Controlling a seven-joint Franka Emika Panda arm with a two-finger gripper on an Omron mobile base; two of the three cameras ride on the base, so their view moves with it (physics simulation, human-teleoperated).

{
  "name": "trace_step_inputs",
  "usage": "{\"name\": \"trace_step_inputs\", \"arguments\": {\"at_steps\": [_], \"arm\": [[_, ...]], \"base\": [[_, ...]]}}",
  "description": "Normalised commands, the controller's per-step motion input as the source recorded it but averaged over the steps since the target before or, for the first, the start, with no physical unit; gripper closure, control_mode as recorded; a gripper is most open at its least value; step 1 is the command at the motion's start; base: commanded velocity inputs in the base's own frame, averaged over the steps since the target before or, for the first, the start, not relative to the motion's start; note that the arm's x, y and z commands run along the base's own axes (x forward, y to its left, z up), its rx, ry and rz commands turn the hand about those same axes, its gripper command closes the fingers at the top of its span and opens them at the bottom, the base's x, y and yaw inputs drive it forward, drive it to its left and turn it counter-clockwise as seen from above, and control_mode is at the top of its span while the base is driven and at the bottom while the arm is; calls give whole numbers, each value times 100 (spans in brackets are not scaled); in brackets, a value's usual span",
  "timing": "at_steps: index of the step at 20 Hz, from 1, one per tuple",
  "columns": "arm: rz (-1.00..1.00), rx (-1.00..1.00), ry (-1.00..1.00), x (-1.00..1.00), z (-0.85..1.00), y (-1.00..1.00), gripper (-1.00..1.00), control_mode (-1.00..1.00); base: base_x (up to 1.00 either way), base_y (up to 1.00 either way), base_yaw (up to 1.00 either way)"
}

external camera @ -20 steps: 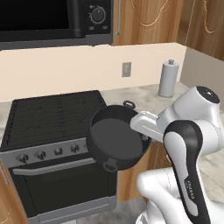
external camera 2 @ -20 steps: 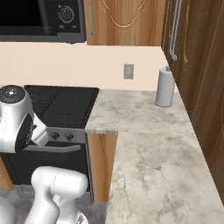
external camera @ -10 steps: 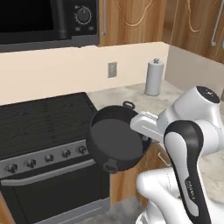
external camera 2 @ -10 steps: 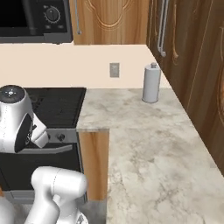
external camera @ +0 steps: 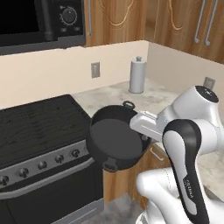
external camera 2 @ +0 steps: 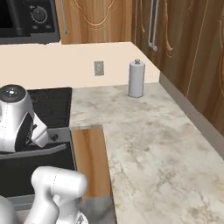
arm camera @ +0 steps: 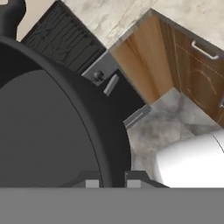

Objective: Move the pot and pan from the stove into the sink.

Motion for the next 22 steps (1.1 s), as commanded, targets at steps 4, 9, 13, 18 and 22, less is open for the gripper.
{"name": "trace_step_inputs", "arguments": {"at_steps": [4,9,13,18,22], "arm": [[0,0,0,0,0,0,100,100],[0,0,0,0,0,0,100,100],[0,0,0,0,0,0,100,100],[0,0,0,0,0,0,100,100],[0,0,0,0,0,0,100,100]], "base": [[-79,5,-20],[-66,15,-26],[-8,9,-43],[0,1,-48],[0,2,-48]]}}
